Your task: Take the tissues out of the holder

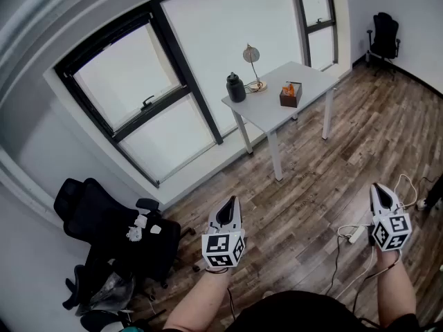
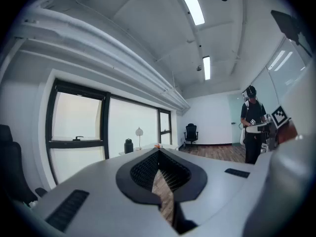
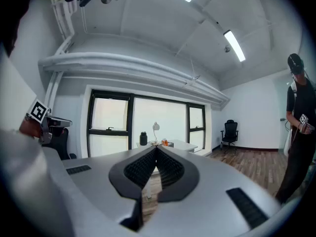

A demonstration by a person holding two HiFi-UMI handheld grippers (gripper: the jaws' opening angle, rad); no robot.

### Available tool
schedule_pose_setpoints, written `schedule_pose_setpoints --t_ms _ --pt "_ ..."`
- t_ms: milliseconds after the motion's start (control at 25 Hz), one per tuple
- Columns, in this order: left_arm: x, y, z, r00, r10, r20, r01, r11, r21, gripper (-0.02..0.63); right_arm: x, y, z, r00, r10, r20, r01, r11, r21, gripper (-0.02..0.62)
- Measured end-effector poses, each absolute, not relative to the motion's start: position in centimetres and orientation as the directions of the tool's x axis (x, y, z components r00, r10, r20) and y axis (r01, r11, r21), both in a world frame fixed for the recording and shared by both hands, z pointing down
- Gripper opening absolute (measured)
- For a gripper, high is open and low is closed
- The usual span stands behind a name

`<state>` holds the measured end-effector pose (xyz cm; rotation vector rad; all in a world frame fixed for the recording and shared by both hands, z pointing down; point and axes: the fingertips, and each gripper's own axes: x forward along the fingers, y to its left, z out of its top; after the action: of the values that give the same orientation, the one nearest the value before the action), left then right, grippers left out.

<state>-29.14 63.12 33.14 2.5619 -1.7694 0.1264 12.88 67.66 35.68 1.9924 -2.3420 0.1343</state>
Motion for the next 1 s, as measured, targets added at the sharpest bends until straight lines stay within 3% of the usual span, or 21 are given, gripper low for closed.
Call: schedule_pose_setpoints --t_ms 600,1000 --pt "-24.0 62.7 32.5 0.293 -0.954 0.064 -0.954 -0.296 -0.042 0.005 16.2 63.8 35.0 -0.289 -0.951 0.106 -0.953 0.297 0.062 0.005" --pt "-26.6 55.3 33.4 0.250 -0.964 0.088 -0.965 -0.255 -0.055 0.005 17.1 57.2 38.6 -0.249 -0.954 0.165 -0.968 0.250 -0.013 0.005"
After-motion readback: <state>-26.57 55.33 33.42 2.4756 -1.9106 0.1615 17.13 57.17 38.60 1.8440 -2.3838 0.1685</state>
